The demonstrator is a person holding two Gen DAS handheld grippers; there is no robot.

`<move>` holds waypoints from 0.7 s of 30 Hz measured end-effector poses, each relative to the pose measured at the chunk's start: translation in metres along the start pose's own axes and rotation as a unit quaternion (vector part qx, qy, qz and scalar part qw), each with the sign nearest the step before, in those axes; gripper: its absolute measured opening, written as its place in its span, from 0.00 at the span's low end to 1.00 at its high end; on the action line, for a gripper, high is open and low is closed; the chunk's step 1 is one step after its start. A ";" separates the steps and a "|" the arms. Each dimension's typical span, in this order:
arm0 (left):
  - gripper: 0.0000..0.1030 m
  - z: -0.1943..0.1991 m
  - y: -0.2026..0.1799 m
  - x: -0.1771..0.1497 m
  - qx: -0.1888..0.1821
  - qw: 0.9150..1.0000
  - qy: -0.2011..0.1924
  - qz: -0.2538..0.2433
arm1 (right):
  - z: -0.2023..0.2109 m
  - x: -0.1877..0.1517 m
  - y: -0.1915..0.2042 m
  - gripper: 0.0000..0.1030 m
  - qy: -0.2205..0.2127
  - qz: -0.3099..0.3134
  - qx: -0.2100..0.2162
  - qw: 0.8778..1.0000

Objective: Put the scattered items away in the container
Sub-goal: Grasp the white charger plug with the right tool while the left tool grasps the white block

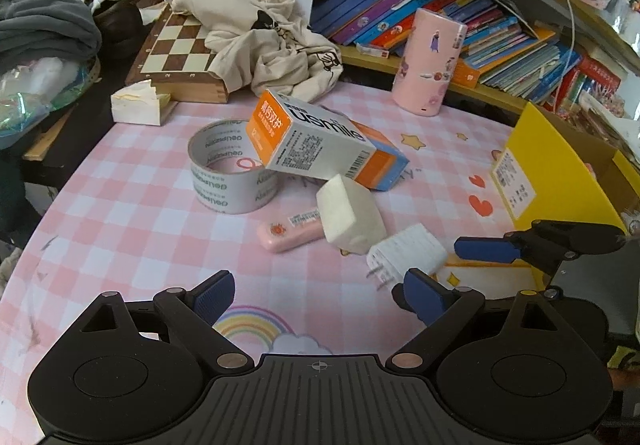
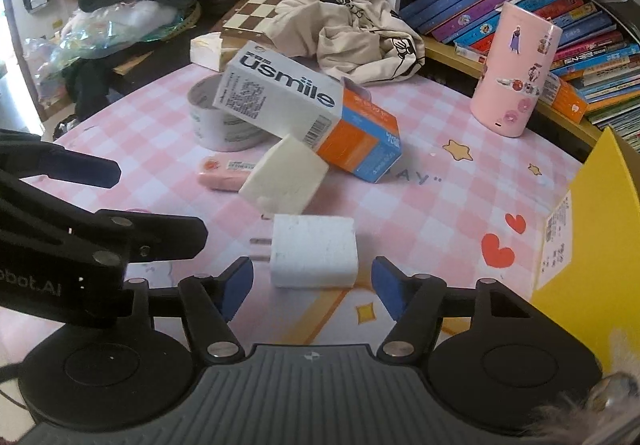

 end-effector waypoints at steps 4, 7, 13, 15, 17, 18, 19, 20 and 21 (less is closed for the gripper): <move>0.90 -0.010 -0.006 0.007 -0.002 1.000 0.000 -0.005 | -0.009 0.002 -0.008 0.60 0.004 -0.015 0.004 1.000; 0.90 -0.017 -0.012 0.013 -0.007 1.000 -0.001 -0.007 | -0.015 0.000 -0.012 0.55 0.013 -0.026 0.012 1.000; 0.82 -0.031 -0.022 0.019 -0.022 1.000 0.004 -0.007 | -0.015 -0.004 -0.009 0.46 0.025 -0.019 0.028 0.999; 0.79 -0.035 -0.025 0.020 -0.026 1.000 0.006 -0.005 | -0.012 -0.007 -0.009 0.46 0.031 -0.021 0.030 0.999; 0.73 -0.039 -0.028 0.022 -0.026 1.000 0.004 -0.008 | -0.007 -0.011 -0.009 0.46 0.038 -0.019 0.030 0.999; 0.72 -0.041 -0.031 0.024 -0.024 1.000 0.002 -0.012 | -0.005 -0.013 -0.009 0.46 0.041 -0.017 0.030 0.999; 0.69 -0.042 -0.034 0.025 -0.022 1.000 -0.001 -0.017 | -0.003 -0.014 -0.009 0.46 0.044 -0.015 0.028 0.999; 0.67 -0.044 -0.037 0.026 -0.018 0.999 -0.004 -0.026 | -0.002 -0.016 -0.010 0.46 0.045 -0.014 0.028 0.998; 0.66 -0.046 -0.042 0.027 -0.014 0.999 -0.008 -0.039 | -0.001 -0.017 -0.010 0.46 0.046 -0.014 0.027 0.998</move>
Point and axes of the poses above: each gripper's, at about its wrist camera, not at the fingertips, and z roughly against the way its jaws point, y to its left, x to its top, the point moved 8 cm from there along -z, roughly the way its jaws point, and after that the axes turned 15 degrees about x, right-handed, at the moved point
